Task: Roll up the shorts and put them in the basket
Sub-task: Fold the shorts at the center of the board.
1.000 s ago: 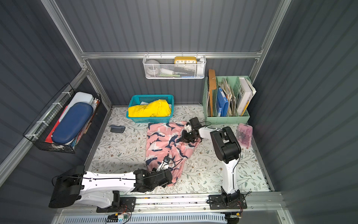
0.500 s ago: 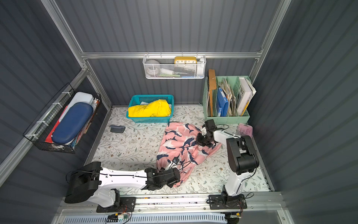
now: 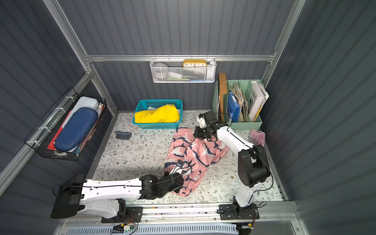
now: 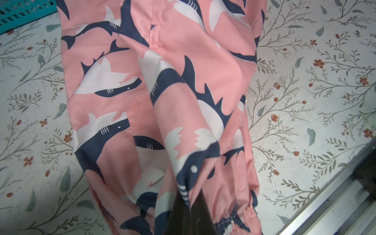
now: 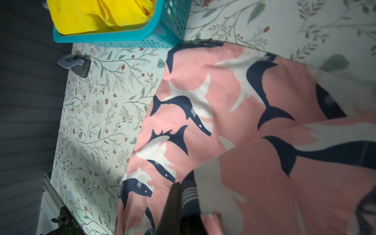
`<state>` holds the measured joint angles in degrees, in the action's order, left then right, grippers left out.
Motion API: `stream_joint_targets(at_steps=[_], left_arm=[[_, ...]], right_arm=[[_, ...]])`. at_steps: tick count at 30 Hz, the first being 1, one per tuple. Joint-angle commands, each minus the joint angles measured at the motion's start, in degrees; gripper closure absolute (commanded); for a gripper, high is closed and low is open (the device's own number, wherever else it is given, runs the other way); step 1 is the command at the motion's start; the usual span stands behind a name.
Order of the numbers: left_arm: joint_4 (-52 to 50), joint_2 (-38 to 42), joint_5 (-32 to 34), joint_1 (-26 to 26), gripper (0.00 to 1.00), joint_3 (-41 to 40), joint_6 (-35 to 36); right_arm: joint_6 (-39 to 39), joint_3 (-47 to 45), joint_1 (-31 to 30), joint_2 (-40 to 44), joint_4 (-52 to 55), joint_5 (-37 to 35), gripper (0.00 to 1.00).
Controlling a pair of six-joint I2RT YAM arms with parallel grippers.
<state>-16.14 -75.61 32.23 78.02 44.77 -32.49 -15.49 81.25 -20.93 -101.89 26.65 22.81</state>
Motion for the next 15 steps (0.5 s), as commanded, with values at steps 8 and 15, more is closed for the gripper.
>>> stream_joint_targets(at_steps=[8,15], left_arm=[[-2.9,5.7,1.4,0.1,1.00,-5.2,-5.1],[-4.0,4.9,1.7,0.1,1.00,-5.2,-5.9]], right_arm=[[6.2,13.1,-5.2,-6.0,6.3,1.1,1.00],[7.6,18.4,-7.8,-9.1,5.8,2.0,1.00]])
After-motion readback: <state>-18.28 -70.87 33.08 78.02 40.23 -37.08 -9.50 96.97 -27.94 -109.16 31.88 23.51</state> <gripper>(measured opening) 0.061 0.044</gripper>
